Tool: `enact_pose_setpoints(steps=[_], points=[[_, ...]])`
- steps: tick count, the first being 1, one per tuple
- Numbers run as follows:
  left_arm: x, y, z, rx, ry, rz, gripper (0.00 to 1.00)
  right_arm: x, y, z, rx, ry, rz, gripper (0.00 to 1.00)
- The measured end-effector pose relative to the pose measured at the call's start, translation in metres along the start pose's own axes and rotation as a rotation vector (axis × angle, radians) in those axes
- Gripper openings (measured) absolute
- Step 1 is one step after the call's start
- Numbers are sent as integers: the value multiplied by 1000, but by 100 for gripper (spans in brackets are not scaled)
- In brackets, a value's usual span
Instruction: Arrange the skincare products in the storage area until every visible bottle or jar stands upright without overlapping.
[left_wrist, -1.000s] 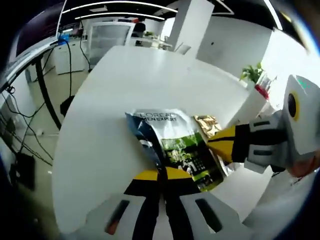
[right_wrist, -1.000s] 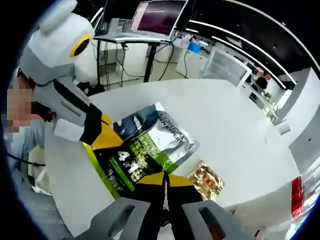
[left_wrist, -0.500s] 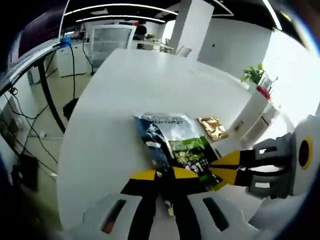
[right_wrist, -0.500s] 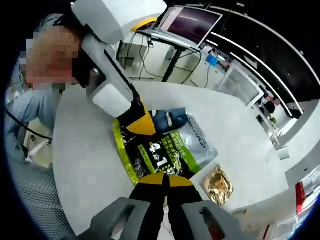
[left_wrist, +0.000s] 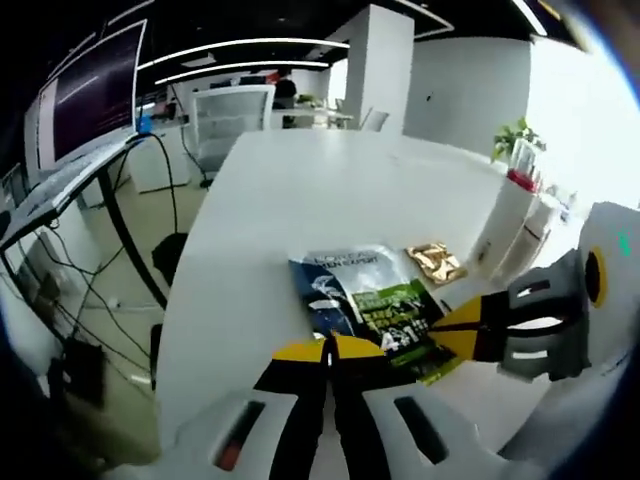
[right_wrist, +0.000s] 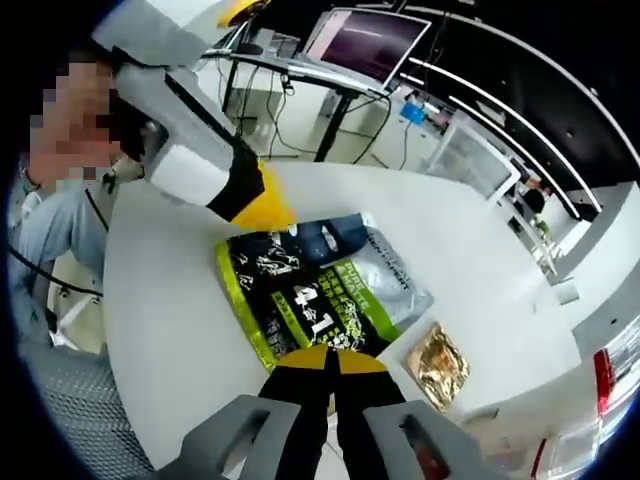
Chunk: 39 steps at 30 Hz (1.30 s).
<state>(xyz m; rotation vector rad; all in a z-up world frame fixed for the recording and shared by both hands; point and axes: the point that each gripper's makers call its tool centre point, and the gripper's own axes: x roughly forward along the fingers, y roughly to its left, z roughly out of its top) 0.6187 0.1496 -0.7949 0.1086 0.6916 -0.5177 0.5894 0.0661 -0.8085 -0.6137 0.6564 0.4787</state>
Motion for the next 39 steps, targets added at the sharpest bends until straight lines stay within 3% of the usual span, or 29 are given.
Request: enact_pose_setpoints(steps=[1, 4, 5, 7, 9, 10, 12, 14, 16, 22, 24, 27, 28, 32, 37, 39], points=[[2, 2, -8, 21, 40, 9, 3, 0, 0, 0, 2, 0, 2, 0], [5, 3, -19, 55, 86, 27, 2, 0, 0, 0, 7, 0, 8, 0], [5, 3, -15, 56, 47, 24, 2, 0, 1, 0, 9, -1, 9, 0], [4, 4, -15, 45, 57, 27, 2, -1, -1, 1, 15, 5, 21, 0], [1, 4, -9, 18, 38, 27, 2, -3, 1, -1, 76, 32, 39, 0], [-2, 2, -1, 1, -1, 11, 3, -6, -6, 8, 94, -19, 26, 0], [-9, 2, 9, -4, -31, 8, 4, -12, -15, 21, 49, -90, 0, 0], [-17, 3, 15, -6, -43, 11, 4, -19, -15, 26, 57, -109, 31, 0], [-27, 3, 25, -21, -86, 6, 4, -32, -14, 31, 122, -151, 92, 0], [-64, 3, 50, -118, -217, -35, 11, -96, -19, 33, 243, -279, 322, 0], [-78, 6, 58, -171, -264, -48, 11, -133, -28, 33, 306, -366, 419, 0], [-101, 6, 70, -207, -346, -65, 13, -180, -58, 24, 412, -482, 470, 0], [-103, 7, 71, -207, -352, -63, 14, -197, -75, 15, 465, -515, 453, 0], [-122, 5, 77, -149, -411, -26, 18, -233, -125, -33, 471, -535, 273, 0], [-128, -7, 76, -157, -438, -37, 27, -261, -160, -84, 553, -527, 129, 1], [-128, -13, 74, -155, -438, -40, 30, -269, -170, -98, 599, -545, 88, 8]])
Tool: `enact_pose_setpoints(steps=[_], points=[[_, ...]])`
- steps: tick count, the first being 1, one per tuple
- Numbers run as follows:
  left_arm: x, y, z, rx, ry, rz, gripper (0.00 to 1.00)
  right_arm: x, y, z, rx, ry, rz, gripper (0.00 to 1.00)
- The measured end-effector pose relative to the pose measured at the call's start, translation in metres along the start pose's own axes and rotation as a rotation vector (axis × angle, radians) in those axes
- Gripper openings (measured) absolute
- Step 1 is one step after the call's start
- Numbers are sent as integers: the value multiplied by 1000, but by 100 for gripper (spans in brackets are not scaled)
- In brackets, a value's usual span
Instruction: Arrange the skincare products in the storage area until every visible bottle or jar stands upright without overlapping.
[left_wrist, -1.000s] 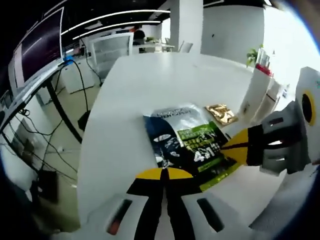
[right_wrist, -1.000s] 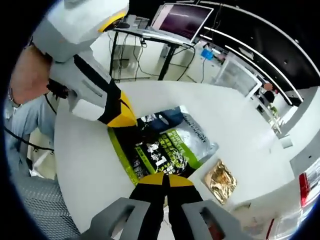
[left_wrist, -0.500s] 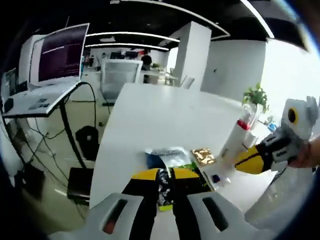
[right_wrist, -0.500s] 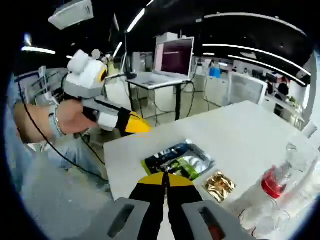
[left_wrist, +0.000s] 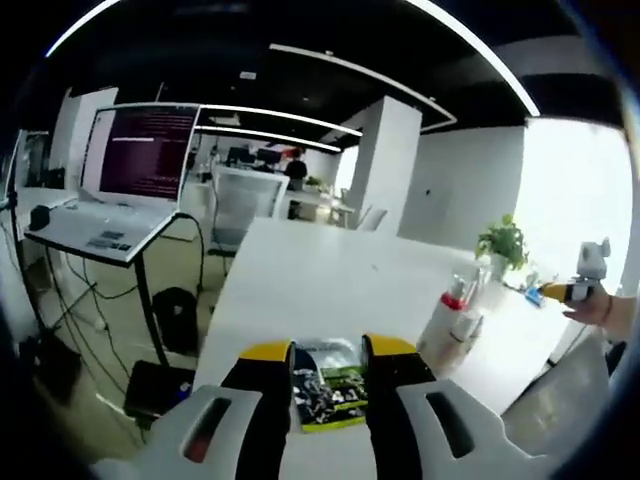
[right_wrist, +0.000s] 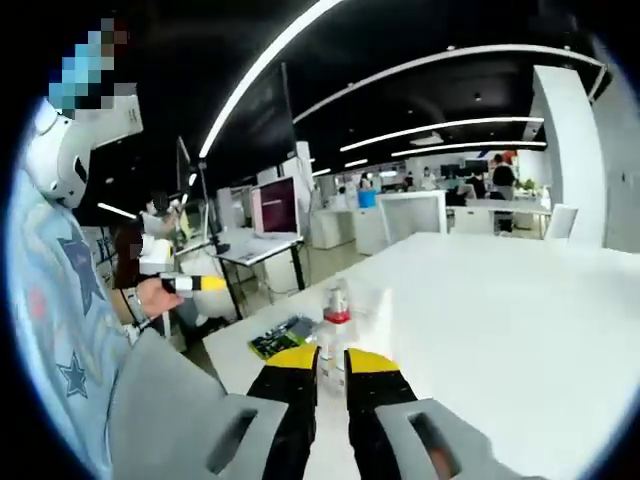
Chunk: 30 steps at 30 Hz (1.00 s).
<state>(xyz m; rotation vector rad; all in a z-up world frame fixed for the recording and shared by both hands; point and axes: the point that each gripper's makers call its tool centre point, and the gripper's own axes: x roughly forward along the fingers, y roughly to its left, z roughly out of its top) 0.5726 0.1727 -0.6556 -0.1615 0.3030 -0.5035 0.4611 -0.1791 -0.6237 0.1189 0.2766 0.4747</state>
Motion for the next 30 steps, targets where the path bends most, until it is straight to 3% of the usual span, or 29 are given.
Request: enact_pose_setpoints(steps=[2, 5, 6, 8, 10, 12, 14, 19, 22, 23, 24, 25, 26, 28, 30], points=[[-1, -6, -2, 14, -5, 4, 33, -21, -25, 1, 44, -70, -87, 16], [-1, -9, -1, 29, -27, 21, 40, -41, -53, 1, 32, -126, -213, 27], [-1, -10, 1, 40, -50, 46, 43, -56, -73, 0, 22, -166, -311, 32], [-2, -11, 5, 62, -102, 90, 48, -73, -93, -4, 18, -205, -414, 38], [-4, -17, 6, 58, -133, 107, 52, -85, -107, -11, 67, -232, -487, 44], [-6, -23, 4, 43, -136, 109, 55, -89, -112, -18, 63, -217, -523, 48], [-8, -32, 1, 32, -148, 106, 55, -89, -115, -25, 107, -224, -567, 48], [-2, -55, -17, -31, -116, 101, 54, -60, -89, -43, 103, -172, -539, 50], [2, -70, -25, -62, -114, 80, 57, -39, -67, -62, 98, -43, -425, 53], [4, -76, -27, -59, -107, 80, 57, -40, -70, -65, 65, 24, -442, 52], [5, -79, -30, -62, -94, 89, 55, -42, -74, -62, 30, 18, -467, 51], [5, -80, -32, -26, -64, 98, 54, -42, -73, -55, 8, -37, -468, 51], [5, -78, -32, 16, -53, 99, 53, -42, -70, -55, 13, -44, -461, 53], [4, -70, -27, 53, -86, 139, 53, -38, -65, -58, 16, -15, -431, 55], [4, -68, -35, 19, -59, 133, 56, -33, -60, -65, 9, 31, -403, 54]])
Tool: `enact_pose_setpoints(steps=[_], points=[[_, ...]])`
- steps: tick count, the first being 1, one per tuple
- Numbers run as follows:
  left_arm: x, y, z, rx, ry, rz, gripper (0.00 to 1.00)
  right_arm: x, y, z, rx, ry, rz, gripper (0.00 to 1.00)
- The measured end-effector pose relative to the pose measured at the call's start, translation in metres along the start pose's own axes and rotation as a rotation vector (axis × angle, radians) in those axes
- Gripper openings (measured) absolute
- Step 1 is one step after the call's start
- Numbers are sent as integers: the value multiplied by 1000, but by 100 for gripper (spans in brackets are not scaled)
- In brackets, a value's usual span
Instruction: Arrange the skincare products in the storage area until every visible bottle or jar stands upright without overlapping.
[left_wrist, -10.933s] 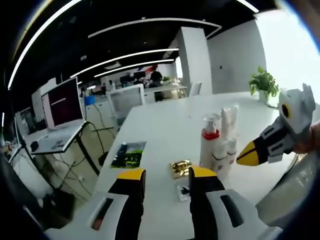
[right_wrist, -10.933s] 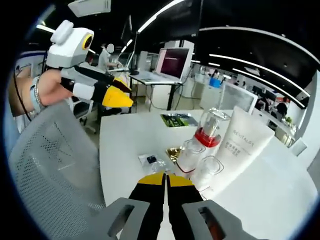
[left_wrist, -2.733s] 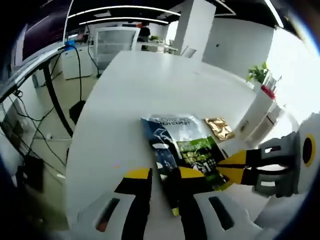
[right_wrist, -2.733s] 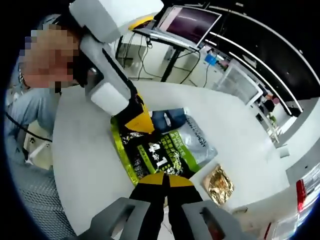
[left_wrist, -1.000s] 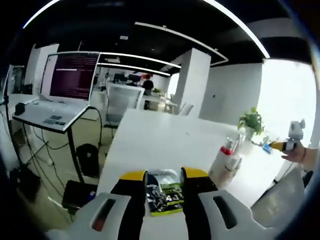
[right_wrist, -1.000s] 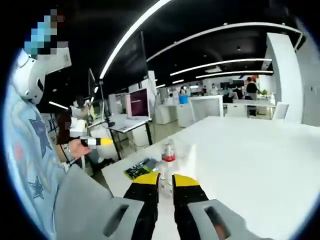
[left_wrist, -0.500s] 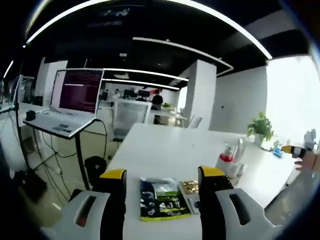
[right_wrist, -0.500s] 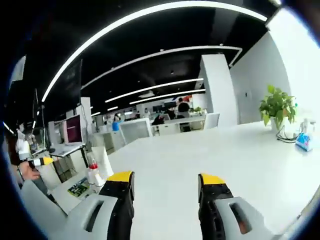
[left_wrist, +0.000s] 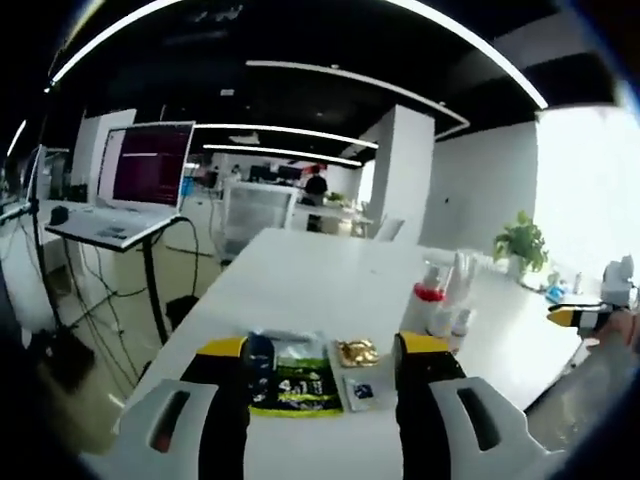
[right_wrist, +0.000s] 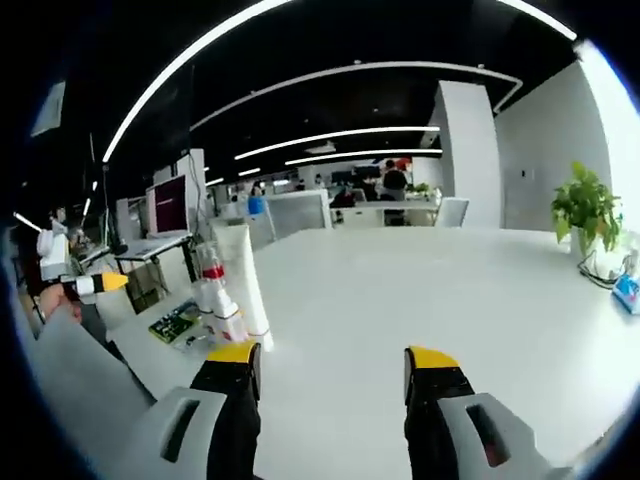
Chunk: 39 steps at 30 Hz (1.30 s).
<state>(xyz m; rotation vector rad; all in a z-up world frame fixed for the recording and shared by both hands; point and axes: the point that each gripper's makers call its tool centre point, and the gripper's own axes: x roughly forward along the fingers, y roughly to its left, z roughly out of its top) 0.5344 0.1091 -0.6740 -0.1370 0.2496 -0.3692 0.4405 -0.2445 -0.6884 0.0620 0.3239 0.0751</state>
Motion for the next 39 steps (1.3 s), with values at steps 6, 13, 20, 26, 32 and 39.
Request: enact_pose_setpoints(steps=[6, 13, 20, 26, 32, 39], points=[[0, 0, -9, 107, 57, 8, 55, 1, -1, -18, -31, 92, 0, 50], [0, 10, -9, 46, 42, 42, 58, 4, 7, -26, -131, 158, 39, 38], [-1, 7, -14, 91, 70, 52, 56, 5, 3, -40, -170, 237, 62, 36], [-1, 7, -12, 80, 55, 57, 56, 4, -5, -44, -184, 249, 43, 34], [-2, 8, -11, 75, 44, 68, 56, 3, -6, -44, -202, 249, 31, 34], [-3, 8, -13, 96, 55, 69, 53, 3, -6, -37, -214, 206, 18, 31]])
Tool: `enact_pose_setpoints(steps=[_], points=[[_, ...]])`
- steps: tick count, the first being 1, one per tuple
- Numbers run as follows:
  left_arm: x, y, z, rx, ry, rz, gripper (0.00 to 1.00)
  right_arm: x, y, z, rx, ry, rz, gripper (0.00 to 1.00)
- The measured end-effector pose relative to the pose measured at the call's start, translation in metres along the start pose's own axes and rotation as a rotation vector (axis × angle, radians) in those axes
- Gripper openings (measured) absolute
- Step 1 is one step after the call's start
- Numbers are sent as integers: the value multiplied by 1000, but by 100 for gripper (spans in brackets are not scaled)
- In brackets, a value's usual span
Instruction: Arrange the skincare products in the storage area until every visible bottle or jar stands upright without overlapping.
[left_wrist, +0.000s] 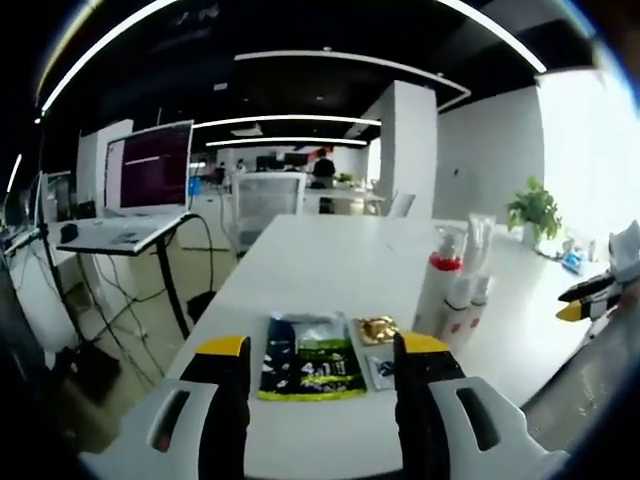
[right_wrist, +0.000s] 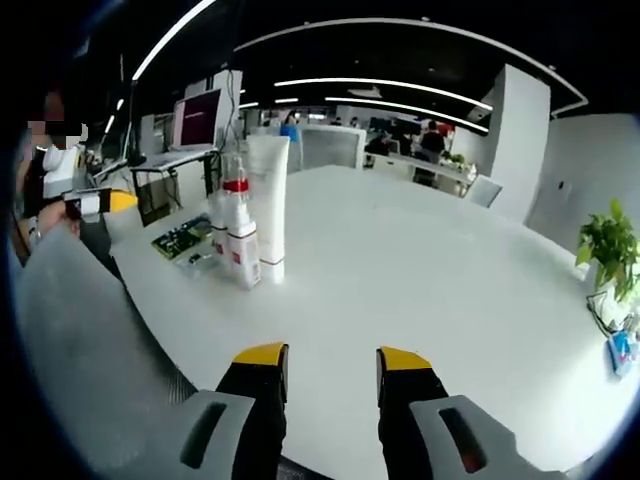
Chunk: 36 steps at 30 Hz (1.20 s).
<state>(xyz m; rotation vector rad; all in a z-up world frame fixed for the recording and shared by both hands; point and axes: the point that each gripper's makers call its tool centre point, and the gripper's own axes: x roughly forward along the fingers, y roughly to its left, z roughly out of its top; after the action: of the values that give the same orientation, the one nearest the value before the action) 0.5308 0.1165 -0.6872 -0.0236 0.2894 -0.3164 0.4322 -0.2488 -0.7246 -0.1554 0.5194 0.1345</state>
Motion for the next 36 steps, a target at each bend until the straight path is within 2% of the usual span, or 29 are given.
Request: enact_pose_setpoints(steps=[7, 13, 22, 36], points=[[-2, 1, 0, -15, -8, -2, 51, -7, -12, 13, 3, -88, -71, 30], [0, -2, -3, -19, 15, -17, 49, -11, -21, 17, 73, -132, -105, 28], [1, -4, -8, -18, 50, -29, 46, -13, -27, 18, 71, -146, -141, 22], [0, -2, -8, -34, 48, -19, 45, -14, -28, 19, 78, -152, -143, 21]])
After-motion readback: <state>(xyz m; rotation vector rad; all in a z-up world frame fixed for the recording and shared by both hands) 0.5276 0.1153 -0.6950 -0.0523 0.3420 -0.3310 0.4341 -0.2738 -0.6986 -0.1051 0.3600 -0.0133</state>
